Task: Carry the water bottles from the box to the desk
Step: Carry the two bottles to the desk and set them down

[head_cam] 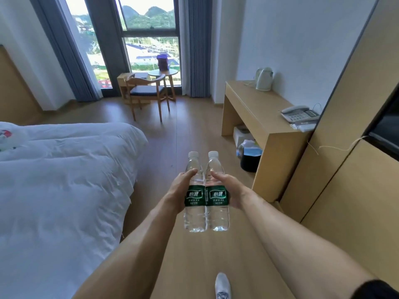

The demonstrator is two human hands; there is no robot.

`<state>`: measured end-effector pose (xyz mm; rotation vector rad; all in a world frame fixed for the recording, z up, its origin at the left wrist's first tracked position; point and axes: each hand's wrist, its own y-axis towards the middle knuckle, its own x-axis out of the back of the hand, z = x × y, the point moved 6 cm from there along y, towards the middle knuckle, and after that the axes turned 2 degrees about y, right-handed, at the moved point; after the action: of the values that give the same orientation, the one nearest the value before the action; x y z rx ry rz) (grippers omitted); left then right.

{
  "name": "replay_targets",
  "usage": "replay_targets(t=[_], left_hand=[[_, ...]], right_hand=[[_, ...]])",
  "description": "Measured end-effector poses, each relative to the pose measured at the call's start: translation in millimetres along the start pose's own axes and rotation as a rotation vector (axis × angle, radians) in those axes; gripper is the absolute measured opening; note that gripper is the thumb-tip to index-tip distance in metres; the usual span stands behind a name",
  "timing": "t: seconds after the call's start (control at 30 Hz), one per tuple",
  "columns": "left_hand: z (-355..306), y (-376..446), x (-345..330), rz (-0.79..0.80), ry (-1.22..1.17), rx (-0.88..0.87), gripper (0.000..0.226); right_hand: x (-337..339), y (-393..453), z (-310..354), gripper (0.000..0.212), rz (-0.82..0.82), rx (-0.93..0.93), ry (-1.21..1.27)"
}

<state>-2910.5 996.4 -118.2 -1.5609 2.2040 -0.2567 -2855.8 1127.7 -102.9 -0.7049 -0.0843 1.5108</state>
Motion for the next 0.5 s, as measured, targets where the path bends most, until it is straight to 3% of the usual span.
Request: replay_targets(t=[0.5], left_hand=[[-131, 269, 19, -0.167, 0.019, -0.032, 0.055]], right_hand=[[34, 266, 169, 0.054, 0.126, -0.078, -0.046]])
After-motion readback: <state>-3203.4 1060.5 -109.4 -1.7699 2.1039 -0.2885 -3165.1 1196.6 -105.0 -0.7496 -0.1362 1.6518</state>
